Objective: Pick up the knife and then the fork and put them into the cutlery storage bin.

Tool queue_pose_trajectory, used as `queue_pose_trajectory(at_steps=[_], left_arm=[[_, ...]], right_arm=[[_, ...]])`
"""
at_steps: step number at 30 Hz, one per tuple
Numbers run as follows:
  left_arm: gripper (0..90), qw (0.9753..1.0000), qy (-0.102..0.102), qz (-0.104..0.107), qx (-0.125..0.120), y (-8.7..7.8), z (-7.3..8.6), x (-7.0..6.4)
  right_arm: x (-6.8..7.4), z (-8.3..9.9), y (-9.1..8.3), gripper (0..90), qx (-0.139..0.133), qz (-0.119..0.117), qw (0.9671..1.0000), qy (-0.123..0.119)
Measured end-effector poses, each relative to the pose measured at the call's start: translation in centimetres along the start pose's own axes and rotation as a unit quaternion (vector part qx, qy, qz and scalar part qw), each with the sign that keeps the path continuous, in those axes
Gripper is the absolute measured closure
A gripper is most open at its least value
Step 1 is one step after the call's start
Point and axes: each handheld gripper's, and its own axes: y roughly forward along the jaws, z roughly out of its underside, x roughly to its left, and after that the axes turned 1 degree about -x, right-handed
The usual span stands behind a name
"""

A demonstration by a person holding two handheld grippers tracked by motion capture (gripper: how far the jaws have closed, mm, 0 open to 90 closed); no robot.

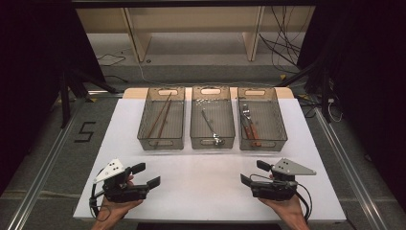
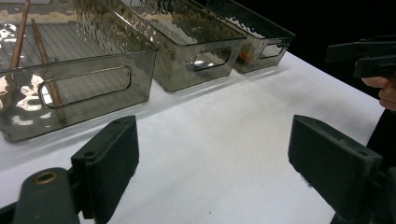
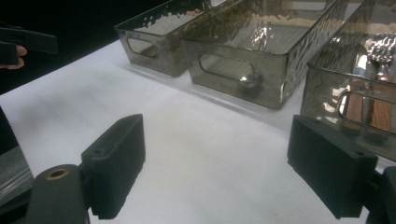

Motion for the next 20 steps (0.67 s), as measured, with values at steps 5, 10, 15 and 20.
queue_pose_trajectory(at_steps=[5, 10, 15, 20], left_arm=[[15.8, 1.0000, 0.001, 0.003, 0.004, 0.14, 0.05, -0.11], [15.9, 1.0000, 0.004, 0.004, 0.005, 0.17, 0.04, -0.14], [15.9, 1.0000, 0.003, 0.005, 0.005, 0.19, 0.05, -0.15], [15.8, 1.0000, 0.003, 0.005, 0.005, 0.21, 0.06, -0.15]], right_arm=[[-0.16, 0.17, -0.31, 18.7, -0.005, 0.004, 1.0000, 0.004], [-0.21, 0.24, -0.39, 17.3, -0.005, 0.008, 1.0000, 0.002], [-0.25, 0.21, -0.40, 16.6, -0.007, 0.011, 0.9999, 0.003], [-0.22, 0.20, -0.37, 16.4, -0.006, 0.013, 0.9999, -0.001]])
